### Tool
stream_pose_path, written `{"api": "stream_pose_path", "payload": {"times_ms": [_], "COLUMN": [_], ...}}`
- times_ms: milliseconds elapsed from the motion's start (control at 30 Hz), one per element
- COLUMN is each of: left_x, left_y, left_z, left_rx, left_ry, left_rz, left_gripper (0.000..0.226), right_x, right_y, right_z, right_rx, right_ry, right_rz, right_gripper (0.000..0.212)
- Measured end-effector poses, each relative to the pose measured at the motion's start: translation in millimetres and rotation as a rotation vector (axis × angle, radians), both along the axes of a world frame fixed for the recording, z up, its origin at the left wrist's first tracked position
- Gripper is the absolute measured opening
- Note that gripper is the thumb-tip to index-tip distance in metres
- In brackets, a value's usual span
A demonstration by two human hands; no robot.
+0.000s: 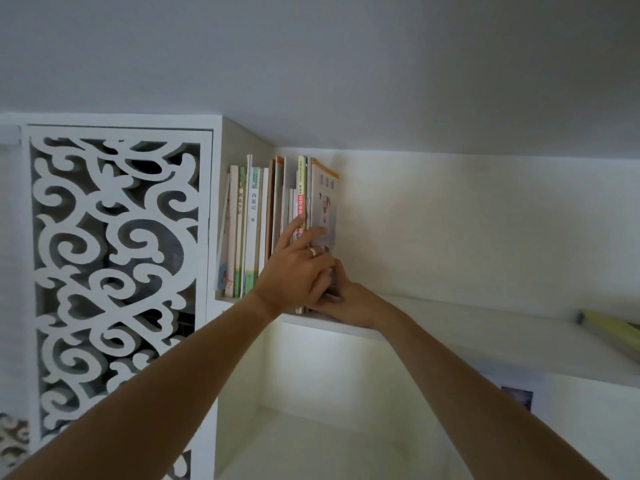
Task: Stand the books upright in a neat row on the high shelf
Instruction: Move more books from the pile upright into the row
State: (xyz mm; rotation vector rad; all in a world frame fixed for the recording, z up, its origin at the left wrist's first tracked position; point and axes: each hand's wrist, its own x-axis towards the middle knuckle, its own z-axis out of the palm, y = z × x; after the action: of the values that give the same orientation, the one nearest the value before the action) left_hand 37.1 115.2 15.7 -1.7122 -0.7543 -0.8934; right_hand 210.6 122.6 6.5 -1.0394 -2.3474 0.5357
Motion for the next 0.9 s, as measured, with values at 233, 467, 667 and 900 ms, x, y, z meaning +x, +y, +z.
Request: {"api": "stream_pose_path", "payload": {"times_ms": [233, 467, 667, 900], "left_x": [14.8, 40.2, 77.6, 81.1], "left_y": [3.7, -0.9, -7.9, -2.7], "left_z": [-10.7, -14.7, -19.3, -18.1], "left_rx": [-0.044, -0.089, -0.235, -0.404], "left_ry": [-0.084, -0.124, -0.114, -0.195], "left_rz": [0.342, 0.652, 0.970, 0.743], "left_gripper": [0.025, 0.043, 0.076, 0.049], "right_x": [-14.7, -10.1, 1.6, 78.1], "right_y": [-0.3, -6.6, -11.4, -18.0], "right_z": [-0.1, 1.5, 5.2, 15.8], "right_rx": [0.072, 0.133, 0.299, 0.453], "right_ry": [-0.003, -0.110, -0.352, -0.472], "right_rz": [-0.044, -0.114, -0.309, -0.495], "right_gripper": [0.101, 0.095, 0.069, 0.045]}}
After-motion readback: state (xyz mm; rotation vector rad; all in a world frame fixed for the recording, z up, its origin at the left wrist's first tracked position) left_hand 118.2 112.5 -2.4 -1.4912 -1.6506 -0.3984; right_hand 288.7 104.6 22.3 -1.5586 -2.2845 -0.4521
